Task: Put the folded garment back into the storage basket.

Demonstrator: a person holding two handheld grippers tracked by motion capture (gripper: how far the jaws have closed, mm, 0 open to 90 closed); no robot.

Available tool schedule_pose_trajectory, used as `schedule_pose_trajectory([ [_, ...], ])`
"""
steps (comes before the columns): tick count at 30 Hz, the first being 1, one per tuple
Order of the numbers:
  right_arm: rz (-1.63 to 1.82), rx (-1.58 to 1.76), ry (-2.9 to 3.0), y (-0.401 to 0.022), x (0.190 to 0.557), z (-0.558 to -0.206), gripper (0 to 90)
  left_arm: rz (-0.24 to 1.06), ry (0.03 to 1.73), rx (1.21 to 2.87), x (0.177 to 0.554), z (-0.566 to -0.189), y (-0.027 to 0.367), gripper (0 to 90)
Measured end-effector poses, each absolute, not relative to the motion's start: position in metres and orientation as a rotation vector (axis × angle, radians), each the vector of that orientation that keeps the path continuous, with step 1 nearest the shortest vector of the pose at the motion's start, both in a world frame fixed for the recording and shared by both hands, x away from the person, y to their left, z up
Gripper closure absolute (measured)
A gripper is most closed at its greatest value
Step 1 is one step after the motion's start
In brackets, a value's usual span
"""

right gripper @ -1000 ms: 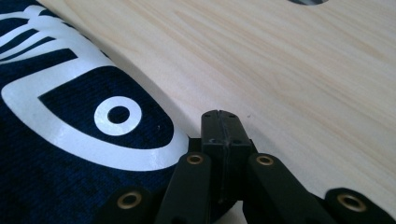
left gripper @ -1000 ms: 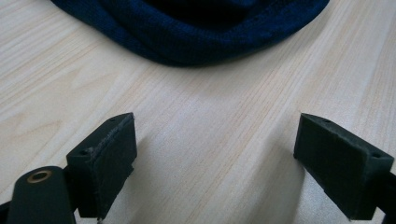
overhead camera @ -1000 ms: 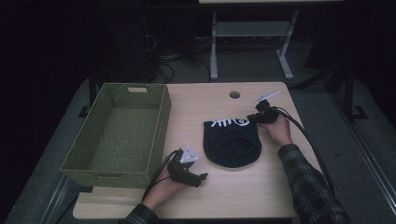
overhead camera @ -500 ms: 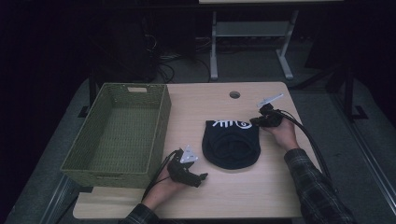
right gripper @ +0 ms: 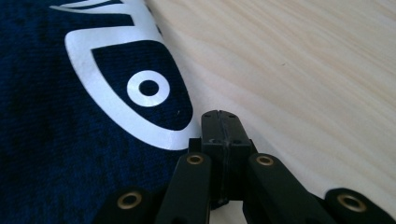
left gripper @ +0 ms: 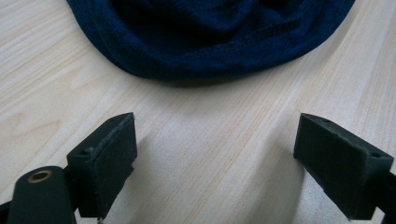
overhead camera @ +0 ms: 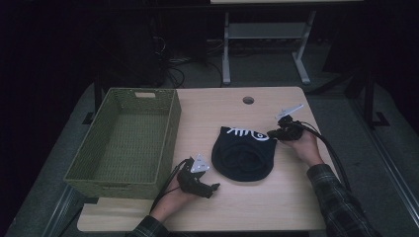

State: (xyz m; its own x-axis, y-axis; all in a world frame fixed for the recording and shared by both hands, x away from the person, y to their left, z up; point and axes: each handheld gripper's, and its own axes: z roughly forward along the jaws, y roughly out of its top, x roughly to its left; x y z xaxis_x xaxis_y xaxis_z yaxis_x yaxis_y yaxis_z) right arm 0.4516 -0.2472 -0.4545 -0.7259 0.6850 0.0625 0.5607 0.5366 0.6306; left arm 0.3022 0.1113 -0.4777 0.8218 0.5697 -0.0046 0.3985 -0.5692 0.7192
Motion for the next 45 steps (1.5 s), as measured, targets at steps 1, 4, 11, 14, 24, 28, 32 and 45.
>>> schedule_pose_trajectory([
  [1,0.956,1.051,2.580,-0.247,0.449,-0.454,89.8,0.294,0.706,2.250,0.302,-0.478,0.111,12.4],
  [4,0.958,1.038,2.586,-0.248,0.443,-0.454,89.8,0.294,0.706,2.250,0.302,-0.478,0.111,12.4],
  [11,0.986,1.020,2.588,-0.249,0.425,-0.455,89.9,0.292,0.705,2.253,0.302,-0.477,0.111,12.4],
  [14,0.994,1.006,2.585,-0.250,0.417,-0.456,89.9,0.292,0.705,2.253,0.302,-0.477,0.111,12.4],
  [24,1.005,0.979,2.590,-0.251,0.391,-0.457,89.9,0.292,0.710,2.248,0.302,-0.478,0.111,12.4],
  [28,1.006,0.981,2.603,-0.251,0.384,-0.455,89.9,0.294,0.709,2.246,0.302,-0.478,0.111,12.4],
  [32,1.013,0.963,2.608,-0.250,0.375,-0.453,89.9,0.297,0.701,2.257,0.302,-0.478,0.112,12.4],
  [45,1.040,0.997,2.555,-0.265,0.353,-0.444,88.6,0.296,0.701,2.258,0.302,-0.477,0.112,12.4],
])
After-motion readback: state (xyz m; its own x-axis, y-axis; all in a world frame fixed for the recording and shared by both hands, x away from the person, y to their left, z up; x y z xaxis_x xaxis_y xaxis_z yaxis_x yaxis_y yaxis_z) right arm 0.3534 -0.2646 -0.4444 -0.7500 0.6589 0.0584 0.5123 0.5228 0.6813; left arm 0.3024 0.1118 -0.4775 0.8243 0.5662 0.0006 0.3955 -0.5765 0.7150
